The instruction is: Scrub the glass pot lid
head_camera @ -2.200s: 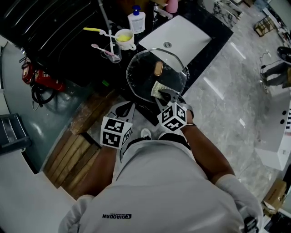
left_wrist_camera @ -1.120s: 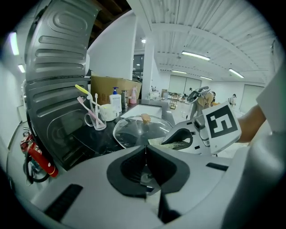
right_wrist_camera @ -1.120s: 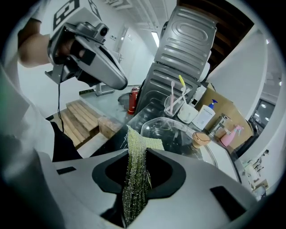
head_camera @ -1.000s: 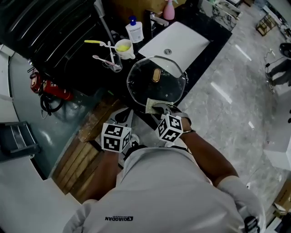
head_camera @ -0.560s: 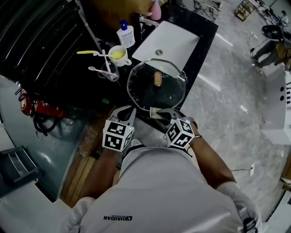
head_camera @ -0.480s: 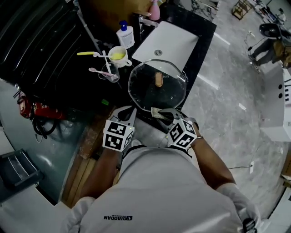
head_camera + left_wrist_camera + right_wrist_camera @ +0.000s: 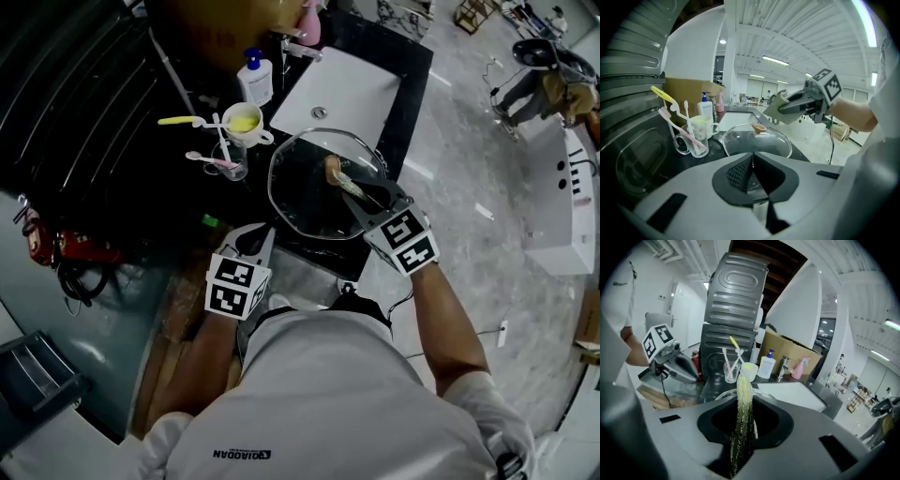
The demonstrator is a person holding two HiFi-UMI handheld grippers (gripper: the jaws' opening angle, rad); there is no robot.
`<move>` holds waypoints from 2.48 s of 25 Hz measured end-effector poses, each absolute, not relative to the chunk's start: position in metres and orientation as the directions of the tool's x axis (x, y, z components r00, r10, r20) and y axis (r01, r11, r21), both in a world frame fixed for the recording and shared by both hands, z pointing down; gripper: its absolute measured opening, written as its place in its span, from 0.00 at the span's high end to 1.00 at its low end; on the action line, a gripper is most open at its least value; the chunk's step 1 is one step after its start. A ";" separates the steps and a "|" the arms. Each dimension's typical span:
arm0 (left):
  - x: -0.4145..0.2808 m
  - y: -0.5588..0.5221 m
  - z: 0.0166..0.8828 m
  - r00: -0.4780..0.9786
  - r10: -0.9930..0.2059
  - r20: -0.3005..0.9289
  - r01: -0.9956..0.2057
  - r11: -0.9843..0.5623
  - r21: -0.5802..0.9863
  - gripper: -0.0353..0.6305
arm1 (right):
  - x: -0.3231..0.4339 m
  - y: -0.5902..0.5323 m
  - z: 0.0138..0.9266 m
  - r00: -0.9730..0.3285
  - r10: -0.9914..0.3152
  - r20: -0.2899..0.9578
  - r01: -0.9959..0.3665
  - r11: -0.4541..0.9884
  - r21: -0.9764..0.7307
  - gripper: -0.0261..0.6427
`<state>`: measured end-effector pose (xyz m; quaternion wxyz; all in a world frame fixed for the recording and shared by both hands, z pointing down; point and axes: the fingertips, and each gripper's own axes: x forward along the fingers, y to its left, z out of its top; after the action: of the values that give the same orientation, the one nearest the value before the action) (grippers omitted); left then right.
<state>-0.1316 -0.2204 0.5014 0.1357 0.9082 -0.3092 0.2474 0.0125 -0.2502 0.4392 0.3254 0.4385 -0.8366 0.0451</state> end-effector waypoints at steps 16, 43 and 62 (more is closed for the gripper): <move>-0.155 -0.241 0.500 0.572 -0.624 0.532 -0.779 -0.617 0.115 0.92 | 0.055 -0.447 0.542 -0.308 -0.488 0.817 -0.828 0.560 0.023 0.82; -0.198 -0.242 0.500 0.541 -0.647 0.537 -0.801 -0.591 0.095 0.92 | -0.065 -0.413 0.561 -0.245 -0.394 0.886 -0.441 0.859 0.260 0.82; -0.195 -0.220 0.500 0.544 -0.648 0.533 -0.801 -0.591 0.098 0.92 | -0.107 -0.352 0.568 -0.277 -0.422 0.863 -0.249 0.899 0.360 0.82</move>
<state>-0.1953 -0.2204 0.4996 0.1675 0.8624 -0.4201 0.2273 -0.1066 -0.3519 0.5682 0.5631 0.2110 -0.7953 -0.0770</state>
